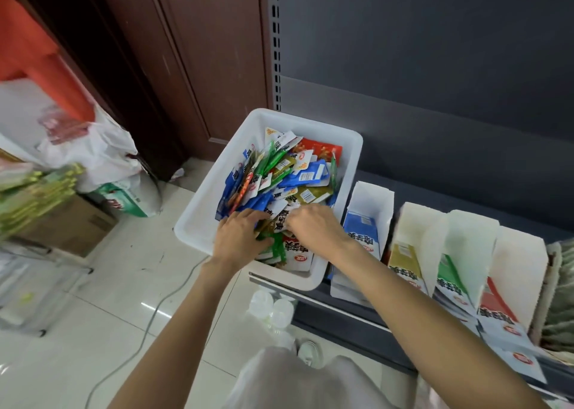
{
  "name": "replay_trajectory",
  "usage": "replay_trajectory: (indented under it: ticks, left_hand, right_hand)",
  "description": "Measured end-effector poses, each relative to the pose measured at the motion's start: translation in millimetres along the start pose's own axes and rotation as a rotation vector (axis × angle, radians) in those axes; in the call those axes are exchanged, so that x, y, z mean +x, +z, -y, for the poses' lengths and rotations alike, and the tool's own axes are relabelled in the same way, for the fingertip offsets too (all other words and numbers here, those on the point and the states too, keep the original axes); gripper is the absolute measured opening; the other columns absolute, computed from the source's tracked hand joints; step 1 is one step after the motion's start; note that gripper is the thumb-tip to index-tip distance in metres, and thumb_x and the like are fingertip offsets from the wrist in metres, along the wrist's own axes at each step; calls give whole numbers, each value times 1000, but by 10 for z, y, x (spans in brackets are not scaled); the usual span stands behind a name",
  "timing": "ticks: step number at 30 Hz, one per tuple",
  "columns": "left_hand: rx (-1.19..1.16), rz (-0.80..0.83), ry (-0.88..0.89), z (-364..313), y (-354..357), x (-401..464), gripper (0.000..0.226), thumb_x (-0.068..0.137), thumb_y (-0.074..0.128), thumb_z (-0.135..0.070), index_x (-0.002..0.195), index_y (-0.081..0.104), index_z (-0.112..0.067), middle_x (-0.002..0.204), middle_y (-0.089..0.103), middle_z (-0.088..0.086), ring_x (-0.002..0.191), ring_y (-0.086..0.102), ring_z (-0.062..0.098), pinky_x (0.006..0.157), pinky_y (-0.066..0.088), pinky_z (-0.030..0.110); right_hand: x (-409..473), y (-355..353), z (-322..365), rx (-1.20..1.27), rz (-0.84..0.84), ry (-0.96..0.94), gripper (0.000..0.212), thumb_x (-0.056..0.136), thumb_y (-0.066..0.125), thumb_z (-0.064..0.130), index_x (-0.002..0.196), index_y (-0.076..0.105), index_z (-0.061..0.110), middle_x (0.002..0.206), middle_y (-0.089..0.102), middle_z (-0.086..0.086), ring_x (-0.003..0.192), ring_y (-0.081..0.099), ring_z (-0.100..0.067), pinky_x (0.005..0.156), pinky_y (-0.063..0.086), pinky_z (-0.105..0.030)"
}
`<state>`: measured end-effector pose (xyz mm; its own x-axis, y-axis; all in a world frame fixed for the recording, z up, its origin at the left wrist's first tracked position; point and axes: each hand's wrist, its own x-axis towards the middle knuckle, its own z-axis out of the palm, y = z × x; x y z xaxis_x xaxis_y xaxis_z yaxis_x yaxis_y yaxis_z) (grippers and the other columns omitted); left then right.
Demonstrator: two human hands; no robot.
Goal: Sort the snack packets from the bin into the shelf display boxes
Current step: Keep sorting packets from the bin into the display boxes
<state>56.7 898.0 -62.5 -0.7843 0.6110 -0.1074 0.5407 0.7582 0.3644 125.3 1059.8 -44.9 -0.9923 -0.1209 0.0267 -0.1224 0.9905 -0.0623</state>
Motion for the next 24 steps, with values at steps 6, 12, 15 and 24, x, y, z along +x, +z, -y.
replay_trajectory:
  ticks: [6, 12, 15, 24]
  left_hand:
    - [-446, -34, 115, -151, -76, -13, 18, 85, 67, -35, 97, 63, -22, 85, 66, -7, 79, 63, 10, 69, 53, 29]
    - [-741, 116, 12, -364, -110, -1, 7, 84, 70, -28, 82, 64, -25, 73, 68, -6, 65, 64, 11, 63, 51, 29]
    - [-518, -228, 114, -372, -78, -25, 12, 85, 68, -26, 96, 71, -23, 77, 71, -8, 66, 66, 11, 59, 54, 30]
    - [-205, -561, 709, -511, -34, 19, 31, 87, 61, -16, 118, 65, -16, 121, 64, -1, 116, 56, 17, 97, 47, 32]
  right_hand:
    - [-283, -405, -116, 385, -364, 344, 17, 99, 47, 26, 98, 58, 12, 78, 66, 2, 61, 57, -14, 51, 41, -25]
    - [-383, -504, -302, 587, -481, 614, 18, 92, 59, 25, 108, 61, 17, 102, 68, 4, 83, 62, -10, 66, 48, -25]
    - [-465, -598, -229, 845, -484, 729, 22, 92, 57, 35, 106, 60, 19, 94, 69, 2, 76, 66, -9, 69, 55, -28]
    - [-744, -661, -209, 1342, -386, 894, 46, 87, 66, 16, 130, 48, 18, 112, 65, -4, 81, 69, -11, 50, 51, -19]
